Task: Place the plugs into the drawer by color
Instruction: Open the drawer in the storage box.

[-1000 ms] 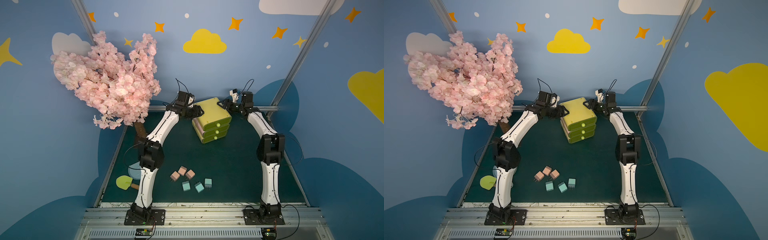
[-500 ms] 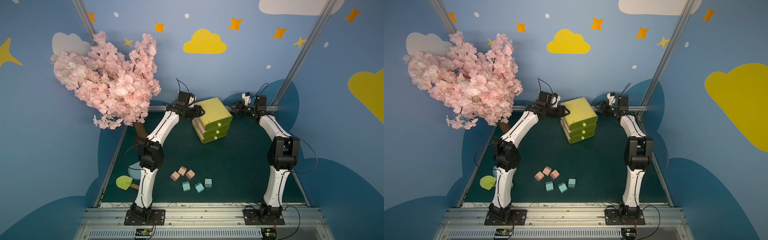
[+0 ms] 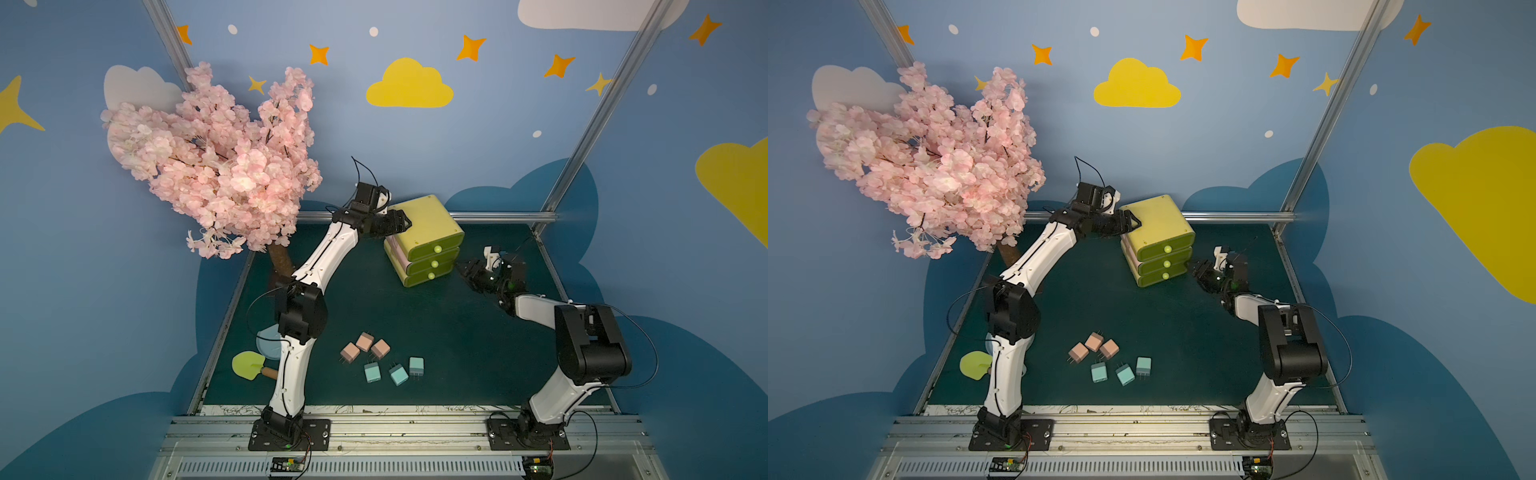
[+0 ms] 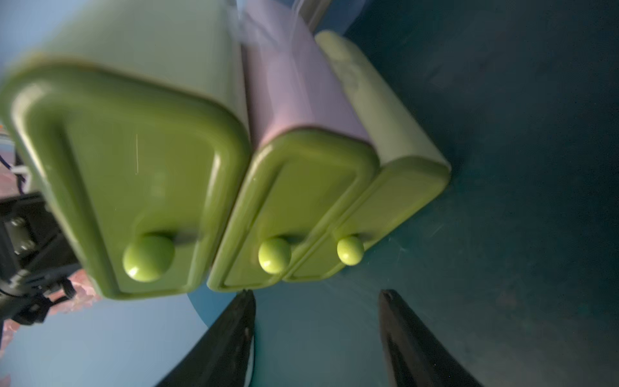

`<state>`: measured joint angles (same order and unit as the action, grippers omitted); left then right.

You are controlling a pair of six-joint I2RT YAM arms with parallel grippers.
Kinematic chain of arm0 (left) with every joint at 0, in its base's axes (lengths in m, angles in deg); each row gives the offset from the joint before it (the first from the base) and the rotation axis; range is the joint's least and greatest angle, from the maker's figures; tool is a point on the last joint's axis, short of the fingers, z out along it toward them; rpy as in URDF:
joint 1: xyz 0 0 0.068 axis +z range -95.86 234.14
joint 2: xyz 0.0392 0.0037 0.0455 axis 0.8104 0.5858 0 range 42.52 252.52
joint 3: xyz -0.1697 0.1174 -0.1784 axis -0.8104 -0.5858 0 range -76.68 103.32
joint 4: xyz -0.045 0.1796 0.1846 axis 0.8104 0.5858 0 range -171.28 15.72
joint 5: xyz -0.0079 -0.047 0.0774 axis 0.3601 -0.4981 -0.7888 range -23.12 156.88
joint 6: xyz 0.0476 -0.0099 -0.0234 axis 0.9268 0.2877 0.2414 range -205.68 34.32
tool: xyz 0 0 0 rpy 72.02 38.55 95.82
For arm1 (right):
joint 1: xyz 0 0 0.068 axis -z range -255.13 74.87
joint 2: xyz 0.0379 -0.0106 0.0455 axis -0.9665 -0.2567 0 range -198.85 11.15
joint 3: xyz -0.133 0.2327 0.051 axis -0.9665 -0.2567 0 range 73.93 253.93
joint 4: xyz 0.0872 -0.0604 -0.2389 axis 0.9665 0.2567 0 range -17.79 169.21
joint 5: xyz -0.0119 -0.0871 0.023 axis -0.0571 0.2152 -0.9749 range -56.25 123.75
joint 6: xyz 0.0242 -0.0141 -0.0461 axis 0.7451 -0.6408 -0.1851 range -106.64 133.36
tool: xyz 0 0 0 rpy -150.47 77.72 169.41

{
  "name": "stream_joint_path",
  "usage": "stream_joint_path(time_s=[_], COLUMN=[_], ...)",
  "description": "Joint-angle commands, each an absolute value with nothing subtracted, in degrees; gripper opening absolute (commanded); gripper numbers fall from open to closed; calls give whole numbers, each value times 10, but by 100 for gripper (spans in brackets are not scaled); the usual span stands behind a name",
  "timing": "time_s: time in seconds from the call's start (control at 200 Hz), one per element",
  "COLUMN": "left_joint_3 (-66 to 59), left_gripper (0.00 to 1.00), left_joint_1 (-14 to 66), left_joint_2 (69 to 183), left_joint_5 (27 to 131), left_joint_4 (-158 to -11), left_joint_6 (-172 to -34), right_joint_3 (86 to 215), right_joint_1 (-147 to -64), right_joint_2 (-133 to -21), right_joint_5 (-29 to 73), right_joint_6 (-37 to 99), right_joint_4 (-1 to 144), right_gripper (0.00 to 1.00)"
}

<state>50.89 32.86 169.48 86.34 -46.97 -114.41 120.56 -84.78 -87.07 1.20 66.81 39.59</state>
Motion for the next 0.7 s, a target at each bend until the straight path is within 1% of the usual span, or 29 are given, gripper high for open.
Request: stream_joint_path(time_s=[0.0, 0.095, 0.22, 0.39, 0.696], left_joint_3=[504, 502, 498, 484, 463], left_gripper=[78, 78, 75, 74, 73], left_joint_1=[324, 324, 326, 330, 334], left_joint_2=[1665, 1666, 1670, 1667, 1663], left_joint_5=[873, 868, 864, 858, 854], left_joint_4=[-483, -477, -471, -469, -475], left_joint_6=[-1142, -1141, -1140, -1139, -1139], right_joint_3=[1203, 1198, 1204, 1204, 1213], right_joint_1=[-875, -887, -890, -891, -904], right_joint_2=[-862, -892, -936, -971, -1014], right_joint_5=[31, 29, 20, 14, 6], right_joint_6=[682, 702, 732, 749, 774], right_joint_4=[280, 234, 183, 145, 96], right_gripper=[59, 57, 54, 49, 47])
